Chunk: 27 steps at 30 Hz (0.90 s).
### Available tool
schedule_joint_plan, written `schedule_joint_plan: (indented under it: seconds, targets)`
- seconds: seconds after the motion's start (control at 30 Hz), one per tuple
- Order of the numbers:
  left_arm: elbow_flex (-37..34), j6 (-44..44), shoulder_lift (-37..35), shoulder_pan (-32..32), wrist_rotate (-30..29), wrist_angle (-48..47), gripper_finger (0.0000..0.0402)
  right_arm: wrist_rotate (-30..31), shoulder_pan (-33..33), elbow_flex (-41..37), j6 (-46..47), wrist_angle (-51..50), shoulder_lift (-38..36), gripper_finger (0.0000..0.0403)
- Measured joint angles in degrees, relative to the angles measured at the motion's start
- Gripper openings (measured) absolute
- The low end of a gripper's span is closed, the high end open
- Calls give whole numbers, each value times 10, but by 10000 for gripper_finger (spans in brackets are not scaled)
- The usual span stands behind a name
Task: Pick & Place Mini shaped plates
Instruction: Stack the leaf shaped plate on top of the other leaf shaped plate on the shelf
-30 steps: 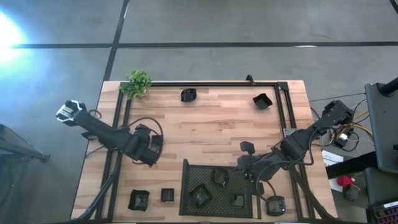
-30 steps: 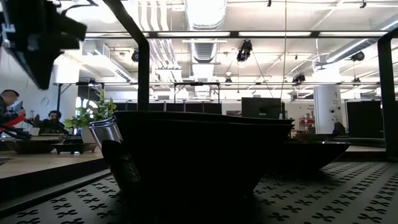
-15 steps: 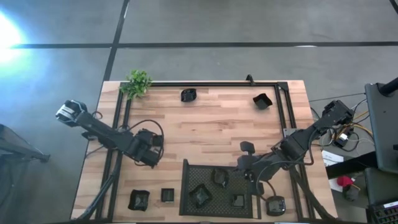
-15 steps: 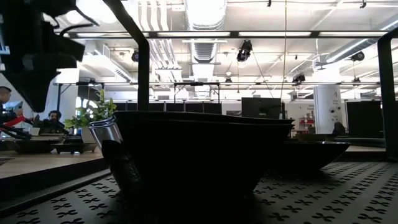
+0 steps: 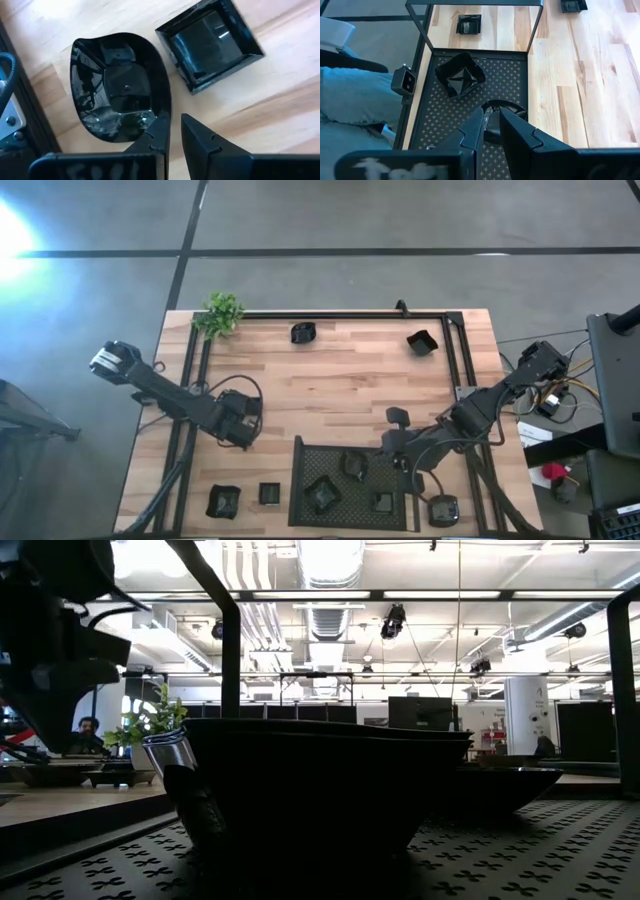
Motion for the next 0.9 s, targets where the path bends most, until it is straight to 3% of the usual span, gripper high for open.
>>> schedule_joint_plan:
  seconds: [0.9]
  targets:
    - [-38, 8, 16, 1, -24, 51, 42, -1, 0, 0, 0, 0, 0, 61]
